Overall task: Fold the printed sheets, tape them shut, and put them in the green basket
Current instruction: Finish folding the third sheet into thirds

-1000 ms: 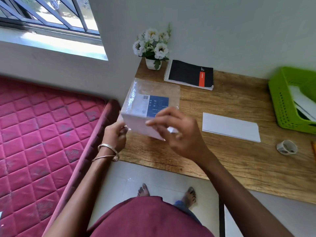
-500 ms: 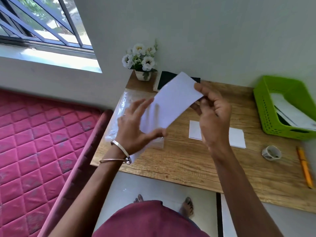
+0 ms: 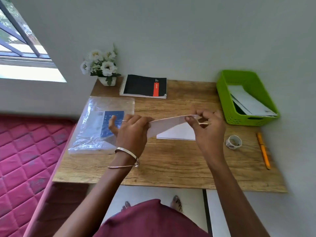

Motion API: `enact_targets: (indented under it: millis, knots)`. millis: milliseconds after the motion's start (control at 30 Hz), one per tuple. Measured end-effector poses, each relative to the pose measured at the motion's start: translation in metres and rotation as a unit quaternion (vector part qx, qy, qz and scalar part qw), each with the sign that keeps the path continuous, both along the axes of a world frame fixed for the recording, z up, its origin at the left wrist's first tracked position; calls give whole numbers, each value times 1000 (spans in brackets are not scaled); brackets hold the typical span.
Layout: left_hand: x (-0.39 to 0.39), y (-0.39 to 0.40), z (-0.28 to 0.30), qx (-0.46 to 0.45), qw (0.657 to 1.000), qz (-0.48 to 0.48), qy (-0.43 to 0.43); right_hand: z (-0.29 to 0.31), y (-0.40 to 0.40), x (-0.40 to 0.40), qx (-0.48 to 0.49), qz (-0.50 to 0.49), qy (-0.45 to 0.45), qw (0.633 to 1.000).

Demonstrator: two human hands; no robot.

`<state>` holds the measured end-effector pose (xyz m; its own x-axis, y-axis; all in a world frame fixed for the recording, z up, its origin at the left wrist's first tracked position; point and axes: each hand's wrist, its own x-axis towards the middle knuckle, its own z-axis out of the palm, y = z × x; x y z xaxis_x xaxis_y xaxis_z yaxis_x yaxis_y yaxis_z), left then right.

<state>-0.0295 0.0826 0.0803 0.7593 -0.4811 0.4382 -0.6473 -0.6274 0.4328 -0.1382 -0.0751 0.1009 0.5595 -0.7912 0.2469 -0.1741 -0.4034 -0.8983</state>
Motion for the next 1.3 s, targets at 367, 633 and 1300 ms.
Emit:
enact_targets:
  millis: [367, 633, 1300]
  knots:
    - [-1, -22, -1, 111, 993, 6, 39, -25, -31, -33, 49, 92, 96, 990]
    - [3, -32, -7, 156, 984, 26, 81, -41, -45, -28, 119, 126, 101, 980]
    - [-2, -46, -34, 286, 934, -202, 70, -34, -46, -8, 327, 195, 65, 922]
